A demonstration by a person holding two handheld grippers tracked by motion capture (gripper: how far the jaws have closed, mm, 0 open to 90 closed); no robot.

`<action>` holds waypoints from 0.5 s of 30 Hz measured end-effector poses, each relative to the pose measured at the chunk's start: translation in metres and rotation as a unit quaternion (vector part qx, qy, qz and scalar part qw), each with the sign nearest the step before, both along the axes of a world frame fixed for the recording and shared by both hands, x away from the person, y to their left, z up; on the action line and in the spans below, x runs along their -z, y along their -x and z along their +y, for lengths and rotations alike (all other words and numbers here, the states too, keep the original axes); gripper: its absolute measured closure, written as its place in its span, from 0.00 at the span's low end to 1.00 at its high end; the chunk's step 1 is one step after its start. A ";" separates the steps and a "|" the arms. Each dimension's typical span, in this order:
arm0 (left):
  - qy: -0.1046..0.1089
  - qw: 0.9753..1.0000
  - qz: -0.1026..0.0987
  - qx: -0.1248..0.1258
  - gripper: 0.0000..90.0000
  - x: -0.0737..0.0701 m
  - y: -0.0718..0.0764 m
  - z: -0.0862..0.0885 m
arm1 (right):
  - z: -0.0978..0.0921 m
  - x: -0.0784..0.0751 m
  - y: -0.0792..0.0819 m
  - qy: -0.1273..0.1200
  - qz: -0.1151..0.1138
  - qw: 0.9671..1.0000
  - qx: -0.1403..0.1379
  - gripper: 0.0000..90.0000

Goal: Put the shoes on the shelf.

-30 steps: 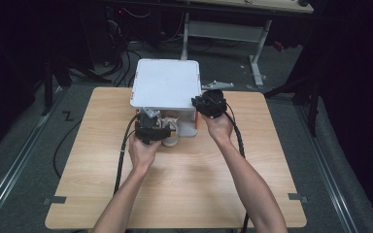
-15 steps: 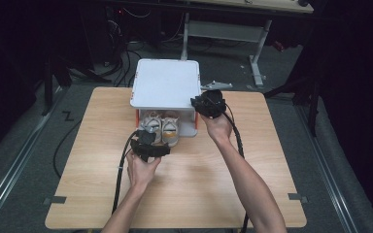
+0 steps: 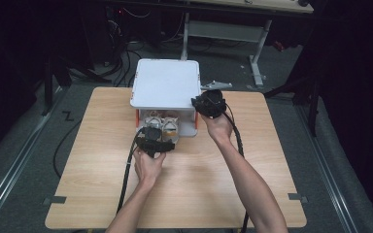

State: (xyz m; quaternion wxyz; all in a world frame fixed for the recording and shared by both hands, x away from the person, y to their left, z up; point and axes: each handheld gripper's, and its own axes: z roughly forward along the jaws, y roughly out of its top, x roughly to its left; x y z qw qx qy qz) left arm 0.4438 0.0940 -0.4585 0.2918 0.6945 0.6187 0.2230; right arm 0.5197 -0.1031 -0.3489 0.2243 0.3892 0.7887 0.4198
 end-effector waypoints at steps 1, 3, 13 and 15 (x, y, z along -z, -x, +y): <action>0.003 1.000 0.001 -0.001 0.18 0.000 -0.003 0.000 | 0.000 0.000 0.000 0.001 0.000 1.000 0.000 0.84; 0.004 1.000 0.002 -0.003 0.19 0.000 -0.006 -0.001 | 0.001 0.000 0.001 0.003 0.001 1.000 -0.001 0.86; 0.014 1.000 -0.009 -0.015 0.21 0.002 -0.024 -0.002 | 0.000 -0.001 0.000 0.001 0.004 1.000 -0.005 0.88; 0.013 1.000 -0.017 -0.016 0.22 0.004 -0.026 -0.002 | 0.000 -0.001 0.000 0.000 0.005 1.000 -0.006 0.88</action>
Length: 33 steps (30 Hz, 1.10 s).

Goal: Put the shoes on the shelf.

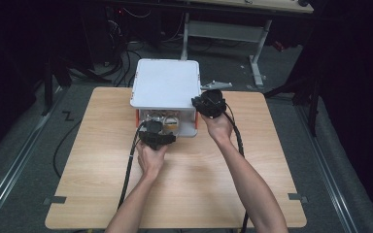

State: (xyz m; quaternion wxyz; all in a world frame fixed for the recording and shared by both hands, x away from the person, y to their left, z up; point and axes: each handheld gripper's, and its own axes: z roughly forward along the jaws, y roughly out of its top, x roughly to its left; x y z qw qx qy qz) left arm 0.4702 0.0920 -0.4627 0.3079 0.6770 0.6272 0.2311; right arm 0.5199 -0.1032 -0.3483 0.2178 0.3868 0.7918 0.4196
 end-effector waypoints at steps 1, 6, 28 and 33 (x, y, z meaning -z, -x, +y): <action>0.001 1.000 -0.003 -0.001 0.22 0.001 -0.001 0.000 | 0.000 0.000 0.000 0.001 0.000 1.000 -0.001 0.88; -0.006 1.000 -0.008 -0.001 0.23 0.001 -0.008 -0.002 | 0.000 0.000 0.000 0.000 -0.001 1.000 0.000 0.89; 0.005 1.000 -0.022 -0.002 0.29 0.003 -0.018 -0.003 | -0.002 0.001 0.000 -0.014 0.000 1.000 -0.003 0.84; 0.002 1.000 -0.023 0.020 0.30 0.000 -0.009 -0.001 | -0.002 0.001 0.001 -0.009 -0.004 1.000 -0.005 0.74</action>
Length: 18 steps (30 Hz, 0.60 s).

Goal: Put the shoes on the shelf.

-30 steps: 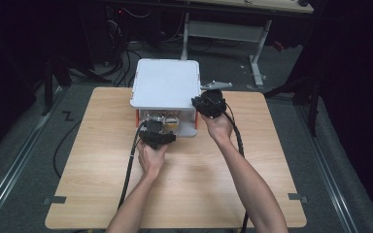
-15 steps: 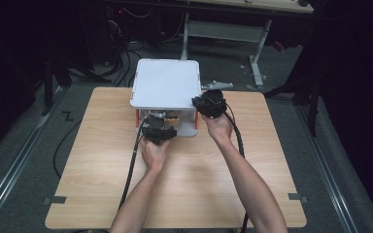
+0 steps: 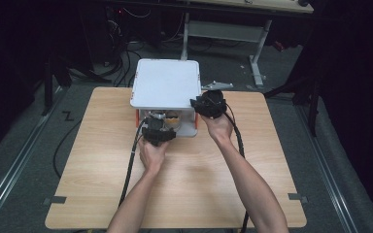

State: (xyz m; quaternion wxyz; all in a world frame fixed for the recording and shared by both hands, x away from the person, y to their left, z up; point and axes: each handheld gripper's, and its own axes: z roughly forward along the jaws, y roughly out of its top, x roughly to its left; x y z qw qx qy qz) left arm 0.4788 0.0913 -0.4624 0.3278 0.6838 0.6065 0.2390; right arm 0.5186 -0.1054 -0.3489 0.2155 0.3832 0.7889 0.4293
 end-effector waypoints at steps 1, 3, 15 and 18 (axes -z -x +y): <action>-0.002 1.000 -0.004 0.004 0.30 -0.001 0.003 0.001 | -0.002 0.000 0.001 -0.003 0.001 1.000 0.000 0.72; 0.000 1.000 -0.008 0.010 0.30 -0.002 0.007 0.003 | -0.007 -0.001 0.002 -0.011 0.000 1.000 0.000 0.69; 0.033 0.997 -0.030 0.060 0.38 -0.024 0.028 0.017 | -0.044 -0.001 0.015 -0.040 0.005 0.999 0.016 0.62; 0.030 0.996 -0.037 0.070 0.38 -0.031 0.034 0.019 | -0.052 -0.002 0.019 -0.044 0.006 0.999 0.016 0.61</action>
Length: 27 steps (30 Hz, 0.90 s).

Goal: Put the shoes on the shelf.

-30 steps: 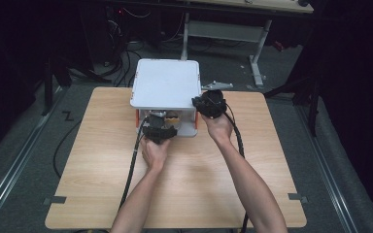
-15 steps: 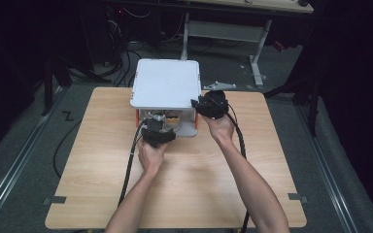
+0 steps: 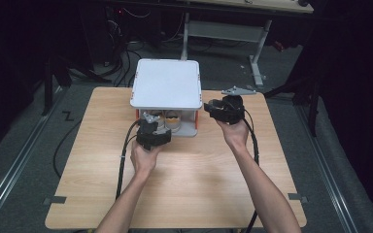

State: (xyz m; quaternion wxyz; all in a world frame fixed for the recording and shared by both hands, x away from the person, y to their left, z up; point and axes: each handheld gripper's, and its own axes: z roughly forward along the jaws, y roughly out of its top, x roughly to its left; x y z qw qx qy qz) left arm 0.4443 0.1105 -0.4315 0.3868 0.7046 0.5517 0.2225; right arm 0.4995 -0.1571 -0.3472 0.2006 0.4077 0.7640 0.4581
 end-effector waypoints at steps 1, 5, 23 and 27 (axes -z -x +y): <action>0.000 1.000 -0.006 0.002 0.37 -0.003 0.003 0.001 | -0.003 0.000 0.002 -0.002 -0.002 1.000 0.001 0.61; 0.004 1.000 -0.019 0.006 0.37 -0.011 0.010 0.003 | -0.013 0.000 0.008 -0.007 -0.005 1.000 0.001 0.61; 0.028 0.998 -0.053 0.032 0.31 -0.038 0.044 0.016 | -0.060 0.002 0.041 -0.020 -0.014 1.000 0.007 0.59; 0.029 0.997 -0.059 0.038 0.30 -0.042 0.052 0.017 | -0.070 0.004 0.050 -0.025 -0.019 0.999 0.006 0.59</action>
